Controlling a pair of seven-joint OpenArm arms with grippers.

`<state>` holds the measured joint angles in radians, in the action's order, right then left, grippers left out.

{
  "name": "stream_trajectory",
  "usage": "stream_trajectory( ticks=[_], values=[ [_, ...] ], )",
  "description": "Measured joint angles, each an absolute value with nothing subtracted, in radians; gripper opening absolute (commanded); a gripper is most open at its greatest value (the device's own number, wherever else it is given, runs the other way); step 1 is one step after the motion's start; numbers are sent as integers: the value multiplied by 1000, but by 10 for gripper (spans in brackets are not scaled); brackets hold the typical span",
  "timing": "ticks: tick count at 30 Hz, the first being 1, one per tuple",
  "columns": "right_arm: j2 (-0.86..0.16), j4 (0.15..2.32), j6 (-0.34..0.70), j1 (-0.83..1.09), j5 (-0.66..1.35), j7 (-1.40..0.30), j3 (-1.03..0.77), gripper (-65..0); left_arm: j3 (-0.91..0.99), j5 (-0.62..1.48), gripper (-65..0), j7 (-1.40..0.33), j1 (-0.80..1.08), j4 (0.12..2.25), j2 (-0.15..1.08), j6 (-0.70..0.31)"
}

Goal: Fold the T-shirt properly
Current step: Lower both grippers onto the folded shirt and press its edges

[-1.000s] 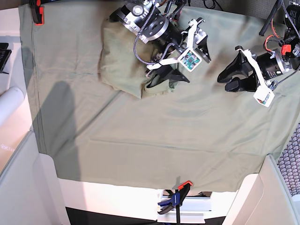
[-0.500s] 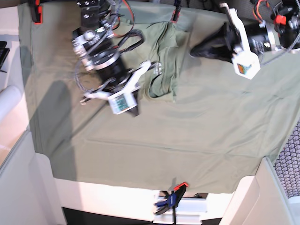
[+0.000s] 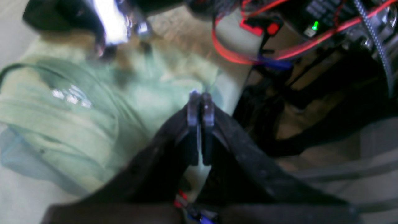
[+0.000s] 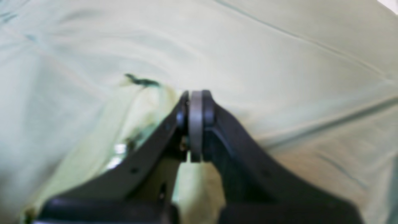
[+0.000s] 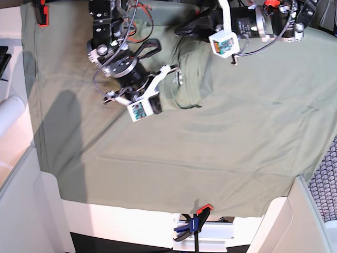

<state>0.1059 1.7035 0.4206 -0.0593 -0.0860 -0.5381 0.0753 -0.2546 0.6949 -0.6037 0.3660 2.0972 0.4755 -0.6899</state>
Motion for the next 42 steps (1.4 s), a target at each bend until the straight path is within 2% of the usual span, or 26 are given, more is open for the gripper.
stream_trajectory(
  ticks=[7, 12, 17, 29, 35, 42],
  values=[
    [102, 1677, 416, -144, -83, -528, -104, -650, -352, 442, -650, -549, 368, 2092, 455, -690],
    [41, 1587, 416, -144, -40, -530, -125, -650, -382, 361, -650, -492, 365, 2038, 457, -693],
    [-5, 1507, 416, -144, -38, -498, -125, -650, -382, 356, -650, -480, 302, 1909, 459, -693],
    [-14, 1462, 415, -155, -23, -483, -125, -650, -390, 386, -650, -435, 204, 1681, 458, -694],
    [-14, 1461, 416, -155, 7, -479, -125, -650, -399, 368, -650, -417, 196, 1663, 474, -702],
    [-14, 1402, 415, -155, 11, -476, -111, -650, -402, 343, -650, -396, 155, 1662, 577, -712]
  ],
)
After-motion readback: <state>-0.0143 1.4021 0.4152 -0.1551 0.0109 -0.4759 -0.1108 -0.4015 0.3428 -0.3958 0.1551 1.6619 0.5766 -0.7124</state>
